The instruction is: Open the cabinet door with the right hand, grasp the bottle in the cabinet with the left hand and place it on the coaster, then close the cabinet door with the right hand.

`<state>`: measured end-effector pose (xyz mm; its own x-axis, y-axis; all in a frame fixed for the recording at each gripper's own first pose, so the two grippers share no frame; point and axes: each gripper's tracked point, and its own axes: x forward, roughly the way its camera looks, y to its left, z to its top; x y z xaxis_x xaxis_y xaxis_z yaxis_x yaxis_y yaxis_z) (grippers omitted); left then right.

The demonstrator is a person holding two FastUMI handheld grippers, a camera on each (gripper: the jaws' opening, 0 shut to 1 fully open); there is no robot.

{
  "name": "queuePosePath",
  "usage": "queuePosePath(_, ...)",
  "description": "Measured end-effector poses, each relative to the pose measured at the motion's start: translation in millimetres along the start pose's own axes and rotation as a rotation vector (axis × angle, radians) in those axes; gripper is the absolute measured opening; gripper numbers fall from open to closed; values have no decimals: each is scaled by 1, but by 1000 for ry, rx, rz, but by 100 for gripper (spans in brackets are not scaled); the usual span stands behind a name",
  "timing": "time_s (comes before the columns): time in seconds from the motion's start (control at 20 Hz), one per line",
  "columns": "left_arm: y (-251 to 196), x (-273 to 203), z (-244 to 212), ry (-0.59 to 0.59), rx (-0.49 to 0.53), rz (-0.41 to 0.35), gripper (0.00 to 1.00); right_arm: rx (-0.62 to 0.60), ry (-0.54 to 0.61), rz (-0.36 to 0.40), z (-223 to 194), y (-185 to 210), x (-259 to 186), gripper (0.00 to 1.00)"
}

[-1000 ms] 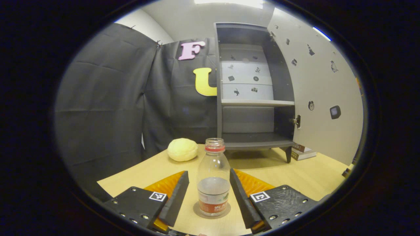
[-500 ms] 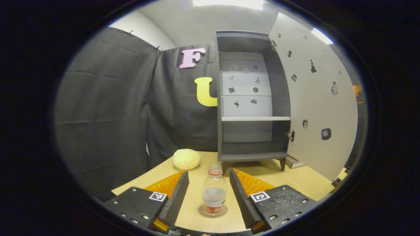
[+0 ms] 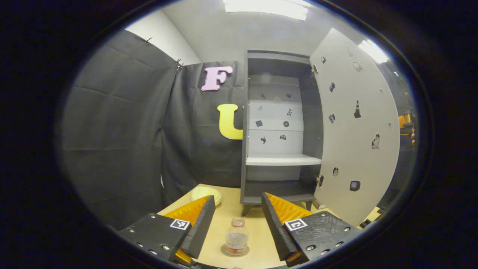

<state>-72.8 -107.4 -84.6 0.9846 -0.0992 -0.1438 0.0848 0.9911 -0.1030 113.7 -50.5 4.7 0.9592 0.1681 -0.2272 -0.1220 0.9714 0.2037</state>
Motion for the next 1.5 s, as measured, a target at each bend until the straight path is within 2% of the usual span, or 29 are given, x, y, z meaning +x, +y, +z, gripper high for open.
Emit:
queuePosePath(0.05, 7, 4, 4, -10, 6, 2, 75, -14, -1, -16, 3, 2, -4, 93)
queuePosePath(0.1, 14, 7, 7, -17, 7, 6, 74, -22, -5, -27, 5, 1, -2, 97)
queuePosePath(0.25, 18, 19, 9, -12, -22, -30, 77, -45, -9, -81, 6, 4, -6, 97)
queuePosePath(0.55, 27, 35, 5, -10, -30, -79, 75, -72, -9, -166, 5, 15, -13, 97)
queuePosePath(1.0, 55, 49, 7, -9, -19, -124, 77, -129, -7, -153, 0, 69, -14, 97)
queuePosePath(1.5, 108, 51, 8, -17, -15, -106, 74, -134, -15, -132, -10, 123, -3, 97)
